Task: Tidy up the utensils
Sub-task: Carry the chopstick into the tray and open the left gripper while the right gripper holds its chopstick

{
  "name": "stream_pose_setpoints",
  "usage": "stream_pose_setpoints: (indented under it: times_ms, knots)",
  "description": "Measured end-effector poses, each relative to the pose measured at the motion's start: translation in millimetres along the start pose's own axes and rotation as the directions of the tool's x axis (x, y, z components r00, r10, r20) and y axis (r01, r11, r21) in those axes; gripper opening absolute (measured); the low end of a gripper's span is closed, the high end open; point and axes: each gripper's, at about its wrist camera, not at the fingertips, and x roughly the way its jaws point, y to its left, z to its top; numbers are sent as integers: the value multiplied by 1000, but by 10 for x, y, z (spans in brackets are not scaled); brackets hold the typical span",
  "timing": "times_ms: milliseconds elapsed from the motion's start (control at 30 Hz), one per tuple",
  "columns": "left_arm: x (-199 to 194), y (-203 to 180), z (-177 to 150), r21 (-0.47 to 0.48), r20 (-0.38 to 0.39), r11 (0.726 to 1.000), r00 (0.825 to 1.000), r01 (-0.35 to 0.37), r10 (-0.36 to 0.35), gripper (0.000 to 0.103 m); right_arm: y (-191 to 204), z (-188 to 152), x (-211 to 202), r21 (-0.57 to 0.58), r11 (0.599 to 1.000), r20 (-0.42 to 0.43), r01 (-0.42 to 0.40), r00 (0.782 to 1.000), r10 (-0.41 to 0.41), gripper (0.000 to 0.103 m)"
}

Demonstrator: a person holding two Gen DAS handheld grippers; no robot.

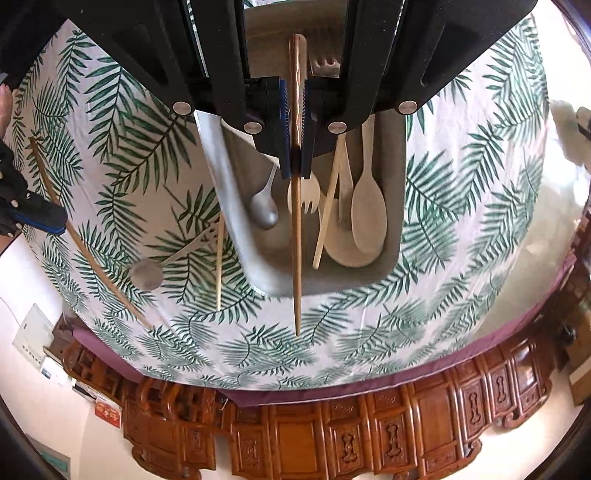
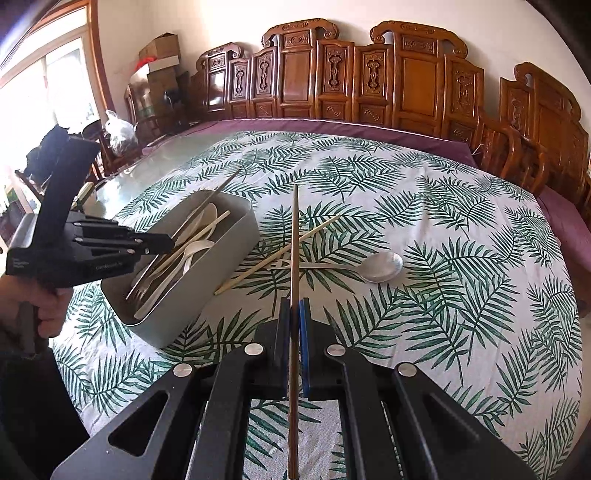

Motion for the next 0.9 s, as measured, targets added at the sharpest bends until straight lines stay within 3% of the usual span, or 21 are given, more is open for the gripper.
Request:
stream_pose_setpoints:
  times_ms: [367,900]
  knots:
    - [196,24,-143,-7,-50,1000,998,27,-27,5,67,0,32,-16,1000,-5,3,1000,-3,6]
    - [117,15,-243,-15,-48,996,995,85,-86,4,226,15,84,-33,999,-11,-11,1000,10,6]
